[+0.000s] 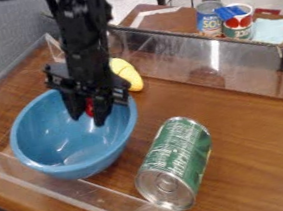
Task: Put the strawberry into the blue bowl
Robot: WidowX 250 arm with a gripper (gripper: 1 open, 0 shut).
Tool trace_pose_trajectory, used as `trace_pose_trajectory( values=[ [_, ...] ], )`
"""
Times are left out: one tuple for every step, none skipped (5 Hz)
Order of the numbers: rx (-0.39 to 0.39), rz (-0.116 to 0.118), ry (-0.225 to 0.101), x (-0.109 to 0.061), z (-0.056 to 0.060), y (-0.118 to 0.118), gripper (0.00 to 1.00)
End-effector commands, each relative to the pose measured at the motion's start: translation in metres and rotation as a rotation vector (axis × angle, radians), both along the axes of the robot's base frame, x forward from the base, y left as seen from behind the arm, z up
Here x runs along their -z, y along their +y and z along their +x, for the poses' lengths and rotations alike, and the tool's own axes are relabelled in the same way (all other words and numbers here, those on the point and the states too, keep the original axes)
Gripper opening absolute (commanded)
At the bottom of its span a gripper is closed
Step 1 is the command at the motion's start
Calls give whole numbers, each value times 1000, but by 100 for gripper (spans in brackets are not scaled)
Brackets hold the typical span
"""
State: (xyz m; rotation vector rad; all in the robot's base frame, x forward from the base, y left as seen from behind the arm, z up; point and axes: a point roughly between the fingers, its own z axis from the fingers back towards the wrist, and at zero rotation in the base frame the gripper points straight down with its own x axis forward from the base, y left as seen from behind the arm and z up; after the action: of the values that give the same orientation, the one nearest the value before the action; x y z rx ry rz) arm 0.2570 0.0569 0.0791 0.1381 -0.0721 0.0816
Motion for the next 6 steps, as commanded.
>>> trace_pose_trajectory(
  values=[
    [-13, 14, -30, -5, 2, 3, 100],
    [-14, 15, -31, -6, 3, 2, 100],
    [-20, 13, -20, 1, 3, 3, 100],
    [-27, 12, -11, 10, 4, 3, 100],
    [-35, 10, -6, 18, 7, 4, 100],
    [-43, 13, 0, 25, 9, 5, 100]
  ],
)
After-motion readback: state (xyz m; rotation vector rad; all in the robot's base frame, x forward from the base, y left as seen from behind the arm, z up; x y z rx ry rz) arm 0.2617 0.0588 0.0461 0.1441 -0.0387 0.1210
